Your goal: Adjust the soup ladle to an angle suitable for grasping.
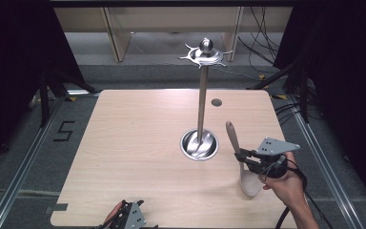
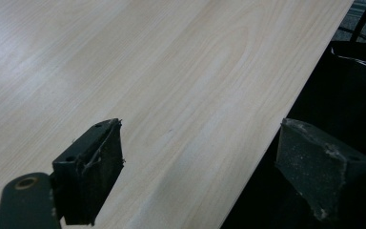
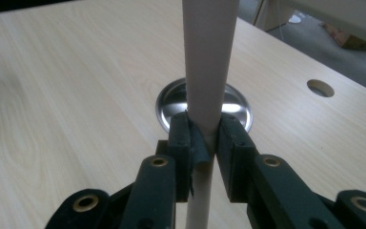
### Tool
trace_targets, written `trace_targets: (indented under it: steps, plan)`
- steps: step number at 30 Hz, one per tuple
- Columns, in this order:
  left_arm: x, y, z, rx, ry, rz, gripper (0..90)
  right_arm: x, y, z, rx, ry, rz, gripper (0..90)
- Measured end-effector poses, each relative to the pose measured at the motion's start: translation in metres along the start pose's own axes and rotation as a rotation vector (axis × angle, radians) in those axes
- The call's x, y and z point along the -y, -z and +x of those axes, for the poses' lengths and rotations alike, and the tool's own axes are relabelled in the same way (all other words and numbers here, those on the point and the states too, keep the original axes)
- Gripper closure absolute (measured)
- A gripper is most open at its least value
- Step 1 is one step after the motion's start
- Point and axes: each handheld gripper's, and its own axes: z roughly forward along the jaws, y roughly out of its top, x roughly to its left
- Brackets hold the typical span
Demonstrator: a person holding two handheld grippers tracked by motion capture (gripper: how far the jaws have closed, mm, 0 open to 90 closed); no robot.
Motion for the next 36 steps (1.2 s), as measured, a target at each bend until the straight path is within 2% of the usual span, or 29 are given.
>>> trace_targets:
  steps: [4, 5, 6, 7, 10, 11, 12, 14, 17, 19, 24, 25, 26, 27, 28, 30, 31, 32, 35, 36]
  plan:
    - [0.0, 0.0, 0.0, 0.003, -0.002, 0.002, 15.2, -0.004, -0.002, -0.002, -0.008, -0.029, -0.035, 77.5]
    - [0.0, 0.0, 0.001, -0.013, -0.009, 0.011, 15.2, -0.009, -0.005, -0.004, -0.006, -0.027, -0.057, 77.5]
    - [0.0, 0.0, 0.001, -0.003, -0.008, 0.012, 15.2, -0.012, -0.007, -0.003, 0.002, -0.037, -0.086, 77.5]
    - [0.0, 0.0, 0.001, -0.008, -0.008, 0.012, 15.2, -0.015, -0.007, -0.005, -0.013, -0.028, -0.091, 77.5]
    - [0.0, 0.0, 0.0, -0.005, -0.005, 0.012, 15.2, -0.023, -0.008, -0.005, -0.029, -0.062, -0.116, 77.5]
    - [0.0, 0.0, 0.0, -0.005, -0.005, 0.012, 15.2, -0.023, -0.008, -0.005, -0.029, -0.062, -0.116, 77.5]
    - [0.0, 0.0, 0.0, -0.005, -0.009, 0.012, 15.2, -0.029, -0.009, -0.007, -0.019, -0.044, -0.141, 77.5]
    - [0.0, -0.001, -0.001, 0.01, -0.002, 0.009, 15.1, -0.035, -0.009, -0.007, -0.018, -0.06, -0.15, 77.5]
    - [0.0, -0.001, -0.001, -0.004, -0.005, 0.009, 15.2, -0.04, -0.009, -0.007, -0.022, -0.077, -0.152, 77.5]
    - [0.0, 0.0, 0.0, -0.004, -0.006, 0.011, 15.2, -0.049, -0.008, -0.009, -0.012, -0.051, -0.152, 77.5]
    - [0.0, 0.0, 0.0, -0.005, -0.006, 0.007, 15.2, -0.062, -0.008, -0.012, 0.012, -0.056, -0.156, 77.5]
    - [0.0, 0.0, 0.0, 0.004, -0.004, 0.008, 15.2, -0.063, -0.008, -0.015, 0.014, -0.034, -0.159, 77.5]
    - [0.0, 0.0, 0.0, 0.007, -0.004, 0.009, 15.2, -0.065, -0.007, -0.014, 0.015, -0.057, -0.146, 77.5]
    - [0.0, 0.0, 0.0, 0.008, -0.005, 0.007, 15.2, -0.067, -0.007, -0.016, 0.029, -0.049, -0.156, 77.5]
    - [0.0, 0.0, -0.001, 0.009, 0.0, 0.004, 15.2, -0.069, -0.007, -0.016, 0.007, -0.061, -0.148, 77.5]
    - [0.0, 0.001, 0.0, 0.007, -0.003, 0.009, 15.2, -0.072, -0.007, -0.019, 0.035, -0.04, -0.158, 77.5]
    - [0.0, 0.001, 0.0, 0.007, -0.003, 0.009, 15.2, -0.073, -0.005, -0.019, 0.026, -0.061, -0.137, 77.5]
    - [0.0, 0.0, 0.0, 0.008, 0.0, 0.004, 15.2, -0.075, -0.005, -0.02, 0.038, -0.048, -0.144, 77.5]
    - [0.0, 0.0, 0.0, 0.008, 0.0, 0.006, 15.2, -0.078, -0.004, -0.02, 0.041, -0.06, -0.144, 77.5]
    - [0.0, 0.0, 0.0, 0.007, -0.001, 0.006, 15.2, -0.082, -0.003, -0.023, 0.045, -0.045, -0.135, 77.5]
